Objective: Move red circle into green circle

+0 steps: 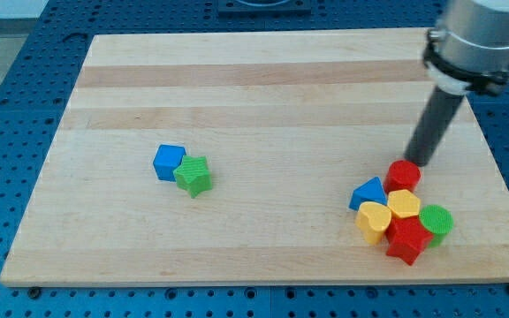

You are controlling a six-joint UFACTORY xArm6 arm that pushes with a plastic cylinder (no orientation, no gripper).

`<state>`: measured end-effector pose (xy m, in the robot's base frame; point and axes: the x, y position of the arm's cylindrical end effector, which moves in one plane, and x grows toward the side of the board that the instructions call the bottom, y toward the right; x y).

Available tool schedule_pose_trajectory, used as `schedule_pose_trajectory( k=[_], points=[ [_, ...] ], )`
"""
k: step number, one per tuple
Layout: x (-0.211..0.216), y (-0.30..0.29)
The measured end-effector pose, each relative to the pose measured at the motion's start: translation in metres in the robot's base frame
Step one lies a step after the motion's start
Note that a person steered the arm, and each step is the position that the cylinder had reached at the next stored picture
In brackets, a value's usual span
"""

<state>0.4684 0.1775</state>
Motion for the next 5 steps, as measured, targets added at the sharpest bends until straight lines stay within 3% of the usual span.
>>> schedule_pose_trajectory(
  k=[2, 5],
  points=[
    [0.000, -0.058],
    [0.030, -0.025]
  ],
)
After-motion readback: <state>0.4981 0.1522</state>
